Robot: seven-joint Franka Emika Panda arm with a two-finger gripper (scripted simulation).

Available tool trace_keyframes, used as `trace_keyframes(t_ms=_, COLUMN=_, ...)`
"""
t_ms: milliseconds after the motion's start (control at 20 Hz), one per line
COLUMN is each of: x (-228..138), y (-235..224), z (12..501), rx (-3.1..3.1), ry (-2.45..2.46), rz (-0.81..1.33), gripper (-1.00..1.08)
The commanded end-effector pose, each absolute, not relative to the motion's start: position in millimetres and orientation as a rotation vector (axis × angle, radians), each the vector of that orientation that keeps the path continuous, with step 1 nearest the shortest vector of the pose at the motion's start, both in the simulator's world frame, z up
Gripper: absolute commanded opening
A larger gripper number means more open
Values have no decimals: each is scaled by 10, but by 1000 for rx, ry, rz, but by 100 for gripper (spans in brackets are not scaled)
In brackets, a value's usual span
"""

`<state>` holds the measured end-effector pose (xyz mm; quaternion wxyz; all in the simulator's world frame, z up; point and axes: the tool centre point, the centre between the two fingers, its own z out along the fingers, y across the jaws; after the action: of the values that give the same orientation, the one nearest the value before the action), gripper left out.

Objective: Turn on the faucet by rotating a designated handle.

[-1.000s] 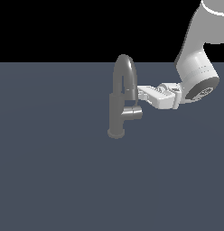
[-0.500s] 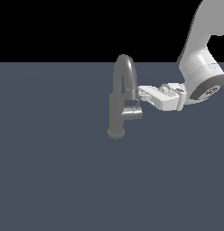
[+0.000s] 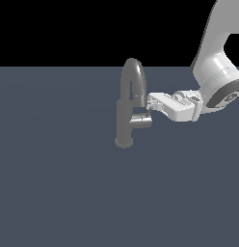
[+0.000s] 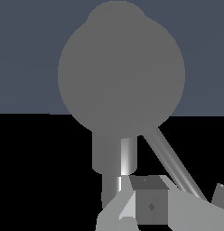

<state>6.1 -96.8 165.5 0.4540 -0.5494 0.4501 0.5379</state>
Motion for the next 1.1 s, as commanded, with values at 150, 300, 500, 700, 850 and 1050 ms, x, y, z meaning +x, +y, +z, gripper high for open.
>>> trace_keyframes(t_ms=150, x=-169, y=-1018, z=1509, rx=-1346, ry=1116, rz=1345, gripper=-100)
trace_keyframes(t_ms=300, x=-272, y=-1040, z=1453, rx=-1345, ry=1116, rz=1346, gripper=-100)
trace_keyframes(t_ms=500, x=-239, y=-1016, z=1514, rx=-1361, ry=1102, rz=1329, gripper=-100)
trace_keyframes(t_ms=700, x=-327, y=-1041, z=1243, rx=-1354, ry=1108, rz=1337, gripper=-100)
trace_keyframes(t_ms=850, x=-393, y=-1059, z=1044, rx=-1350, ry=1112, rz=1342, gripper=-100)
trace_keyframes(t_ms=1050, x=-454, y=-1077, z=858, rx=-1345, ry=1116, rz=1347, gripper=-100)
